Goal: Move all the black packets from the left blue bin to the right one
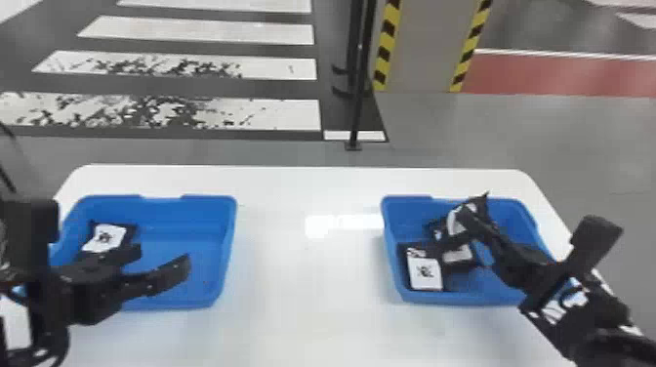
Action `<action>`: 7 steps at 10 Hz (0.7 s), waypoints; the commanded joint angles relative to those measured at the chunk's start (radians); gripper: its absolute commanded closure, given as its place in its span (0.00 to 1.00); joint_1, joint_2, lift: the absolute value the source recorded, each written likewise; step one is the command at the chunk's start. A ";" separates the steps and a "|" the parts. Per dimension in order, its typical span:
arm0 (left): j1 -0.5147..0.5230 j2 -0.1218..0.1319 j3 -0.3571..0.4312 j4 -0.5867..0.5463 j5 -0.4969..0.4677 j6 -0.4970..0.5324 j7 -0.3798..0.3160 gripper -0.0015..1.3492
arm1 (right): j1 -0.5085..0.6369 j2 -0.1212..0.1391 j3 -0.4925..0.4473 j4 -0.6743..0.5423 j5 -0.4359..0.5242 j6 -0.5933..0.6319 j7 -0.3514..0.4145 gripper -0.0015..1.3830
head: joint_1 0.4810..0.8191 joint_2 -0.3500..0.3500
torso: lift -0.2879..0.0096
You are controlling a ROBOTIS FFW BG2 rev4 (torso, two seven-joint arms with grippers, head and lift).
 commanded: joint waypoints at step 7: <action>-0.119 -0.008 0.145 0.093 -0.219 0.092 0.034 0.13 | 0.362 0.078 -0.002 -0.369 0.119 -0.128 -0.071 0.11 | 0.63 0.62 | 0.50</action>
